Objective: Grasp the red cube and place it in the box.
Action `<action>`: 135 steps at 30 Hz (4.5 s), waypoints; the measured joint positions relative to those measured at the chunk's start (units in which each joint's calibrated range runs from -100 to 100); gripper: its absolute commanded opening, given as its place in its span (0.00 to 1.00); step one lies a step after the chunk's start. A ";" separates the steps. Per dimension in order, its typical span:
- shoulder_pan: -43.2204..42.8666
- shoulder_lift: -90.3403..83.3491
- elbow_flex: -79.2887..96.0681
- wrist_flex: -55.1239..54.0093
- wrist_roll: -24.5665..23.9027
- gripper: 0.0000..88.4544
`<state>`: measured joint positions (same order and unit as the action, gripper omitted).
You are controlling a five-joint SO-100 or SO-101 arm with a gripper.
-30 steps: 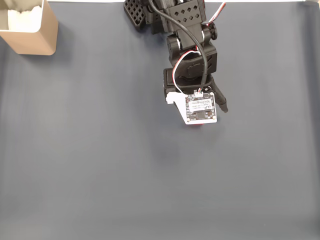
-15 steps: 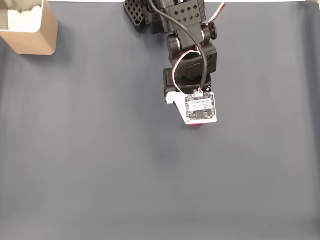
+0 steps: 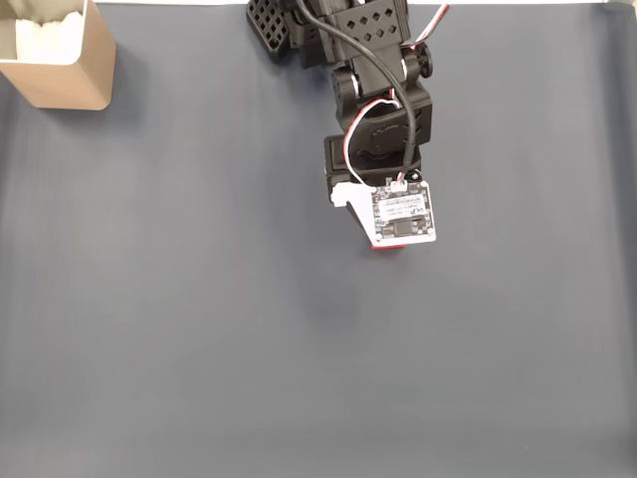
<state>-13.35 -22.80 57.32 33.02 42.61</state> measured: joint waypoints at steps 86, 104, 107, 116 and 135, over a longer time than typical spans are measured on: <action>73.44 -12.85 -31.19 31.26 3.76 0.00; 81.08 -10.42 -32.55 30.79 3.37 0.00; 82.12 -10.42 -32.55 30.79 3.37 0.00; 84.20 -10.42 -32.55 30.79 3.37 0.00; 84.50 -10.42 -32.46 30.71 3.37 0.07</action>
<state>71.14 -33.22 24.86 63.72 45.98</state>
